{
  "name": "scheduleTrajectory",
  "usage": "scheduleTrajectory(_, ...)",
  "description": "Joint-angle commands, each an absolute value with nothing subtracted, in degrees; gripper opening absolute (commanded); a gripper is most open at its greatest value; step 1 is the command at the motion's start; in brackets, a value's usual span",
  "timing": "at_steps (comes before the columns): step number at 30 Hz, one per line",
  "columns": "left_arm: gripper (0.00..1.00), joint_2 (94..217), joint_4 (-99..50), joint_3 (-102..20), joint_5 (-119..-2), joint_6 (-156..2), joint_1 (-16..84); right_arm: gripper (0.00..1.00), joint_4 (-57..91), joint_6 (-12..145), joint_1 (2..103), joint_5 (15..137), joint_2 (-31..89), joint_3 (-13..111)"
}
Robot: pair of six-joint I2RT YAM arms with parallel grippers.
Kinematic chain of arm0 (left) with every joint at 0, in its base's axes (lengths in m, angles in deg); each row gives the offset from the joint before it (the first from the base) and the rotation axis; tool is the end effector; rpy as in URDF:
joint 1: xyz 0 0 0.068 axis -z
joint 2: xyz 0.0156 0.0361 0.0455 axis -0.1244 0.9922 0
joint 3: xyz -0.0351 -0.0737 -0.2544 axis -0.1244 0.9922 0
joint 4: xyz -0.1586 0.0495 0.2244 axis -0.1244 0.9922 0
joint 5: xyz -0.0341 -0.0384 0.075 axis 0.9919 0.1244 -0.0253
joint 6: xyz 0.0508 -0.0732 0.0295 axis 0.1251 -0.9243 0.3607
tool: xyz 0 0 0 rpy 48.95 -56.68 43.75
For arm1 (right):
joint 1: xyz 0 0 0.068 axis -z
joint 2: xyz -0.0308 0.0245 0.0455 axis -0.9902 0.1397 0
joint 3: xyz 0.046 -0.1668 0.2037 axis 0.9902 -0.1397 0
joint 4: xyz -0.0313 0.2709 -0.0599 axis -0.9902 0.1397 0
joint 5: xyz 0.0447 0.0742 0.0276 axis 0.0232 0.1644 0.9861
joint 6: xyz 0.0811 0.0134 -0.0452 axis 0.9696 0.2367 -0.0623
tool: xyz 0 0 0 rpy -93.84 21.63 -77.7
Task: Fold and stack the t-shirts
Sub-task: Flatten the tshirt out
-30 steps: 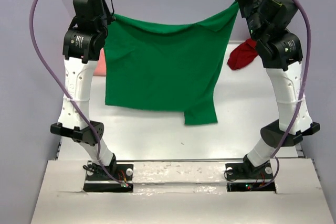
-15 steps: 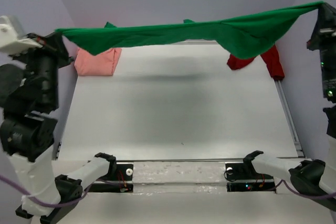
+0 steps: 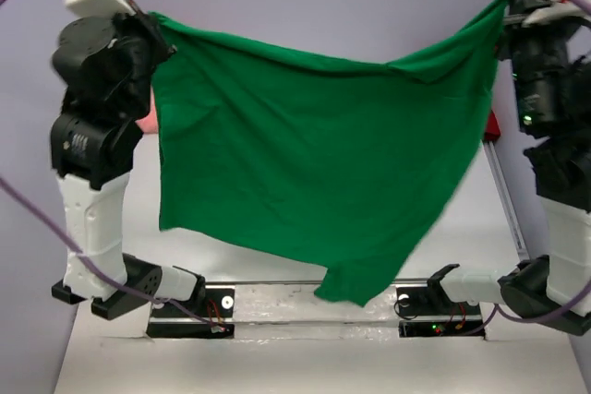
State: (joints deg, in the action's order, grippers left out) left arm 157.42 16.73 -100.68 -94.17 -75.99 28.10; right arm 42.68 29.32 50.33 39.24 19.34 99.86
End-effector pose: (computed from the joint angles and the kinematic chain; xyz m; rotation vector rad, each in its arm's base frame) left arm 0.2119 -0.0423 0.6539 -0.2609 1.3099 -0.1808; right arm 0.1667 0.0550 0.6789 -0.1531 1.1354 -0.2466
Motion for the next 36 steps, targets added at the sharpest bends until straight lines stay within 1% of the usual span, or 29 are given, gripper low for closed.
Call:
scheduleTrajectory(1, 0.0, 154.22, 14.58, -96.14, -97.51, -74.68, 28.5, 0.0, 40.92, 27.46, 48.5, 35.9, 20.52, 99.48)
scheduleTrajectory(2, 0.0, 148.98, 7.16, -91.85, -97.07, -73.11, 28.5, 0.0, 40.49, 28.94, 48.48, 36.33, 19.74, 98.53)
scheduleTrajectory(3, 0.0, 147.97, 6.39, -87.54, -97.85, -72.75, 28.5, 0.0, 39.87, 28.52, 48.48, 37.03, 18.69, 98.17)
scheduleTrajectory(6, 0.0, 148.91, 6.22, -88.56, -98.38, -71.36, 28.5, 0.0, 40.75, 29.22, 48.48, 37.99, 18.68, 99.49)
scheduleTrajectory(8, 0.0, 153.47, 14.86, -97.91, -97.78, -74.31, 29.55, 0.0, 41.27, 28.34, 48.48, 36.34, 19.73, 100.62)
scheduleTrajectory(10, 0.0, 151.3, 8.16, -92.26, -98.29, -72.31, 30.0, 0.0, 41.28, 28.95, 48.48, 37.47, 19.73, 100.54)
scheduleTrajectory(11, 0.0, 153.39, 13.19, -95.03, -98.82, -73.35, 30.0, 0.0, 41.27, 28.26, 48.48, 36.78, 20.17, 100.71)
scheduleTrajectory(12, 0.0, 153.32, 13.24, -98.45, -98.04, -74.06, 30.35, 0.0, 41.19, 28.51, 48.48, 36.94, 20.09, 100.11)
scheduleTrajectory(14, 0.0, 151.74, 9.56, -94.98, -98.99, -72.23, 30.61, 0.0, 41.01, 28.43, 48.48, 36.42, 20.0, 99.92)
scheduleTrajectory(16, 0.0, 154.63, 19.0, -105.03, -96.56, -76.93, 31.57, 0.0, 40.92, 28.43, 48.48, 36.86, 19.91, 100.01)
scheduleTrajectory(17, 0.0, 151.42, 11.38, -103.42, -97.15, -75.48, 32.28, 0.0, 40.66, 28.43, 48.48, 37.21, 19.65, 99.49)
scheduleTrajectory(18, 0.01, 150.17, 7.47, -92.27, -99.59, -71.9, 32.54, 0.0, 40.75, 28.43, 48.48, 36.6, 20.08, 99.74)
scheduleTrajectory(20, 0.0, 153.3, 13.99, -98.1, -104.96, -72.83, 32.55, 0.0, 41.18, 28.25, 48.48, 35.8, 21.14, 101.15)
scheduleTrajectory(21, 0.0, 153.23, 16.2, -99.87, -101.75, -74.4, 32.55, 0.0, 41.53, 28.68, 48.48, 36.76, 20.88, 100.63)
scheduleTrajectory(22, 0.0, 149.49, 9.79, -96.93, -99.81, -74.68, 32.98, 0.0, 41.36, 28.51, 48.48, 36.77, 20.88, 100.19)
scheduleTrajectory(23, 0.0, 149.45, 9.72, -92.64, -99.09, -74.68, 33.25, 0.0, 41.36, 28.51, 48.48, 36.34, 20.96, 100.19)
scheduleTrajectory(24, 0.02, 149.71, 8.07, -90.33, -103.17, -72.85, 33.25, 0.0, 41.45, 28.43, 48.48, 35.9, 21.31, 100.45)
scheduleTrajectory(25, 0.0, 152.93, 13.62, -96.66, -104.43, -73.44, 33.25, 0.0, 41.45, 28.6, 48.48, 36.24, 21.49, 100.54)
scheduleTrajectory(26, 0.0, 160.54, 28.12, -114.13, -101.92, -78.06, 34.03, 0.0, 41.45, 28.34, 48.48, 36.42, 21.49, 100.36)
scheduleTrajectory(27, 0.0, 162.0, 30.53, -114.3, -101.9, -78.11, 35.61, 0.0, 41.36, 28.51, 48.48, 36.42, 21.4, 100.28)
scheduleTrajectory(28, 0.0, 161.06, 27.33, -113.17, -103.29, -77.24, 36.75, 0.0, 41.45, 28.69, 48.48, 36.51, 21.32, 100.36)
scheduleTrajectory(29, 0.0, 155.83, 16.07, -106.2, -106.78, -74.88, 37.11, 0.0, 41.45, 28.51, 48.48, 36.16, 21.49, 100.54)
scheduleTrajectory(30, 0.0, 153.87, 14.31, -100.04, -106.82, -73.55, 37.12, 0.0, 41.62, 28.6, 48.48, 35.72, 21.75, 101.06)
scheduleTrajectory(31, 0.0, 152.37, 13.59, -96.85, -103.86, -75.19, 37.29, 0.0, 42.06, 28.95, 48.48, 36.24, 21.84, 101.33)
scheduleTrajectory(32, 0.0, 148.18, 11.5, -94.47, -102.0, -75.29, 37.81, 0.0, 41.72, 28.95, 48.48, 36.68, 21.58, 100.72)
scheduleTrajectory(33, 0.0, 146.57, 4.0, -86.78, -103.03, -72.86, 38.69, 0.0, 41.71, 29.04, 48.48, 36.51, 21.49, 100.54)
scheduleTrajectory(34, 0.0, 146.73, 3.05, -86.01, -104.87, -72.14, 38.79, 0.0, 41.8, 29.04, 48.48, 36.16, 21.67, 100.8)
scheduleTrajectory(35, 0.0, 150.9, 11.05, -89.05, -106.63, -72.74, 38.7, 0.0, 42.06, 29.13, 48.48, 36.16, 22.02, 100.98)
scheduleTrajectory(36, 0.0, 152.51, 14.35, -97.08, -105.69, -74.14, 39.74, 0.0, 42.07, 29.22, 48.48, 36.76, 21.93, 100.89)
